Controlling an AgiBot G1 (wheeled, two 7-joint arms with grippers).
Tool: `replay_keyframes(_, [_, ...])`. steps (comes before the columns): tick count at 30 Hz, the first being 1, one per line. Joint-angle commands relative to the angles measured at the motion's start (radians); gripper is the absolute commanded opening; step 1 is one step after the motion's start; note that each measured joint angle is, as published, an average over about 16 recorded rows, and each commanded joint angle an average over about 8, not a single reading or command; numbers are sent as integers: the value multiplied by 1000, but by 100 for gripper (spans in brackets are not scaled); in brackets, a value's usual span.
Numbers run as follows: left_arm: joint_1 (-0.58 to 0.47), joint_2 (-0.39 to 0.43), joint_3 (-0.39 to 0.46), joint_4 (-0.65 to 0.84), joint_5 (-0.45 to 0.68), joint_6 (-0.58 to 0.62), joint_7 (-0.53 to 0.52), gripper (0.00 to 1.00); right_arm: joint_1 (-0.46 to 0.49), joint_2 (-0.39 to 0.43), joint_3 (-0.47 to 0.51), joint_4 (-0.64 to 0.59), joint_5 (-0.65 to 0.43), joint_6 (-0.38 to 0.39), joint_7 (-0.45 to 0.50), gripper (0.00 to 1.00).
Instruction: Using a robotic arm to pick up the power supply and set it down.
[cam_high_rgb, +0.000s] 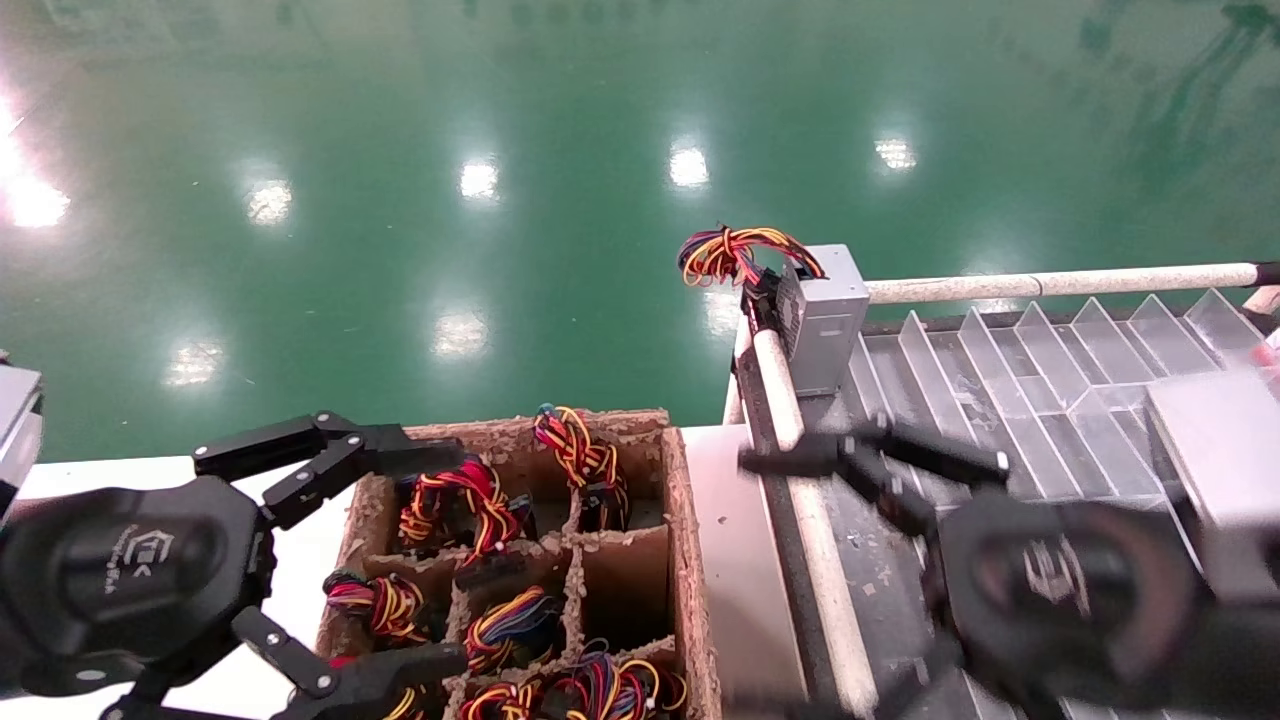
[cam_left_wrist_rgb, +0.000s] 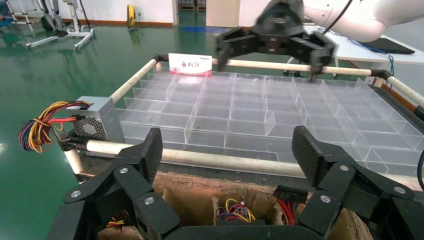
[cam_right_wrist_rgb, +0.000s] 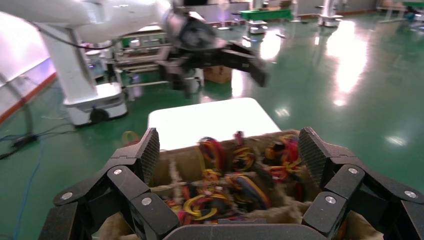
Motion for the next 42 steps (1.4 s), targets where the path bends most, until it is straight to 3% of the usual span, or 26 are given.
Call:
replay_keyframes(1, [0, 0, 0, 0, 0, 0, 0, 100, -27, 14, 13, 35, 14, -8, 20, 100])
replay_keyframes(42, [0, 0, 0, 0, 0, 0, 0, 100, -9, 5, 5, 12, 4, -2, 11, 100])
